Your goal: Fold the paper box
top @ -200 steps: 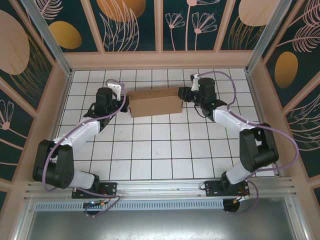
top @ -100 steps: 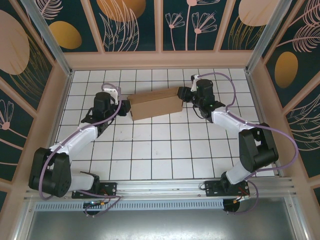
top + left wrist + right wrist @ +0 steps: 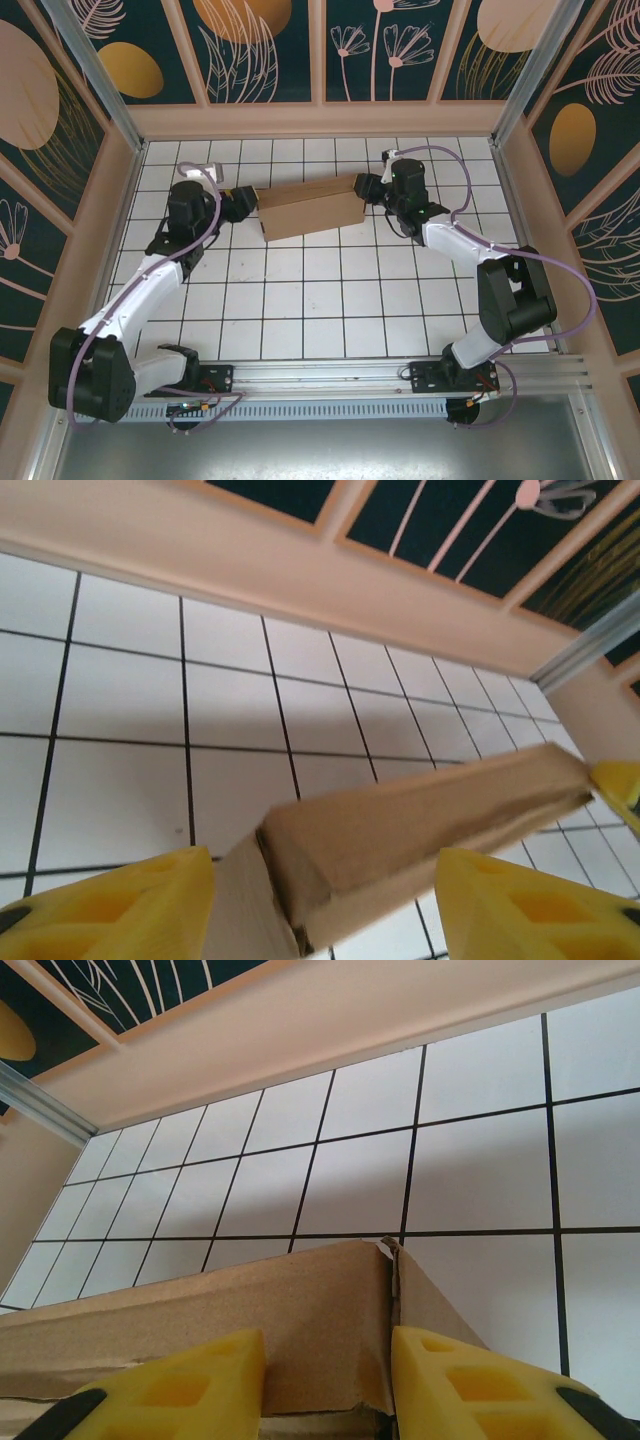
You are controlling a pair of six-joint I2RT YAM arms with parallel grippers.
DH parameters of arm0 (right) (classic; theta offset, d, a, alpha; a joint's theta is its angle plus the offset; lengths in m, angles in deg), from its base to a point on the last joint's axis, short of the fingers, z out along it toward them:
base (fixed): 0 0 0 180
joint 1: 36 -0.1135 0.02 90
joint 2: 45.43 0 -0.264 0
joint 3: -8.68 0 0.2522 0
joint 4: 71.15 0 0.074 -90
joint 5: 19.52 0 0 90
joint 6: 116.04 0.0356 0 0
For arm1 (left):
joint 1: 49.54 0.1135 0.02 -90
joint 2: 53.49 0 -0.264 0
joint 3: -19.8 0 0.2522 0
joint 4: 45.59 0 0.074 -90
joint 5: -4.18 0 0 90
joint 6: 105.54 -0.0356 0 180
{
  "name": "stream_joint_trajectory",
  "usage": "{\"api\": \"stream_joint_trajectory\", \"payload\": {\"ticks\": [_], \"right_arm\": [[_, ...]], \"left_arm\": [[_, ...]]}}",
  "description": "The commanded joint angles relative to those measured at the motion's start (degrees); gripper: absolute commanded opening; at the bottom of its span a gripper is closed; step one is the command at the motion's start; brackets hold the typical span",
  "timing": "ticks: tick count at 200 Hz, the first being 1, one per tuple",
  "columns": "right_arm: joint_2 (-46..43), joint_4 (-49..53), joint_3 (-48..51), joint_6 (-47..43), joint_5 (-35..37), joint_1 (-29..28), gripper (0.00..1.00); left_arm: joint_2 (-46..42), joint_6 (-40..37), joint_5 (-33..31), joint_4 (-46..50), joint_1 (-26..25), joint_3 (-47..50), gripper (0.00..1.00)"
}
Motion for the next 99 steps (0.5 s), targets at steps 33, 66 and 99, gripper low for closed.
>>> {"api": "stream_joint_trajectory", "payload": {"ticks": [33,66,99], "right_arm": [[0.9,4.0,0.0,-0.3,1.8,-0.8,0.38],[0.9,4.0,0.0,-0.2,2.1,-1.0,0.38],[0.8,3.8,1.0,-0.2,2.8,-1.4,0.38]], "left_arm": [[10.7,9.4,3.9,-9.5,0.8,-3.7,0.59],[14.4,13.6,5.3,-12.9,0.8,-2.4,0.51],[14.9,17.3,5.5,-17.9,0.6,2.7,0.39]]}}
